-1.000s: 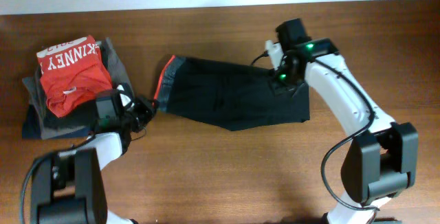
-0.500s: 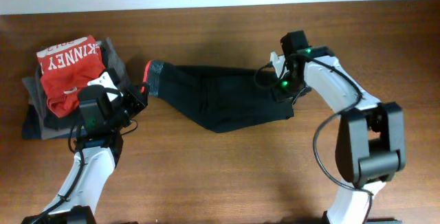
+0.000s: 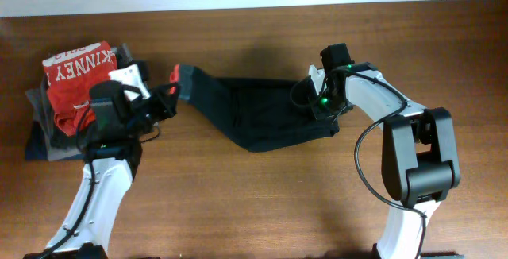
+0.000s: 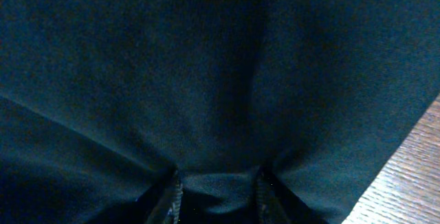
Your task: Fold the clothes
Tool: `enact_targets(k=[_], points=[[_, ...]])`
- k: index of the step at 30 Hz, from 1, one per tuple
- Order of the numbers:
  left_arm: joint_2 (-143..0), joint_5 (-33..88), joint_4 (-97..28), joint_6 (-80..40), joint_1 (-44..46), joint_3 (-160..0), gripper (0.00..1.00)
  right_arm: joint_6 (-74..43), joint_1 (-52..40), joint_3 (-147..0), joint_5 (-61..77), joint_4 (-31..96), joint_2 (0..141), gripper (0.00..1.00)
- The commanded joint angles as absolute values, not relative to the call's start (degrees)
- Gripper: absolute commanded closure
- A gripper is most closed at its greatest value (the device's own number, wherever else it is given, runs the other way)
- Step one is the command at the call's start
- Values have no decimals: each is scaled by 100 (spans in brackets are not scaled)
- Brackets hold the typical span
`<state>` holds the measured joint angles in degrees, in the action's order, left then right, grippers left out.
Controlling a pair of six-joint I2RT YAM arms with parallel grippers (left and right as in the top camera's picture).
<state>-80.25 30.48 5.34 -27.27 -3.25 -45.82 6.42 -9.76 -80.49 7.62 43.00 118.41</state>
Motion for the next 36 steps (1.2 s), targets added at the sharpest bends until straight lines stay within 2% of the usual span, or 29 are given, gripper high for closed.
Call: enact_targets(k=[1,8,14,25,29,36], points=[[-7889,3218,552,-2196,141,-4923,100,628,-978,-7889,1039,4303,12392,60],[-7889,2842,646,-2086,919,-5225,100,471,-1164,-7889,1354,4427,12392,60],[-7889,2648,703,-2086,1391,-5384,100,67,-1730,-7889,1352,4340,12392,60],[-7915,2648,666,-2067,1739,-5384,100,-493,-2536,-7889,1354,4270,12392,60],[-7929,2552,242,-2047,1752,-5384,100,-657,-2792,-7889,1354,4303,12392,60],[-8187,2563,-141,-1959,1968,-5382,100,-805,-2803,-7896,1352,4394,12328,56]])
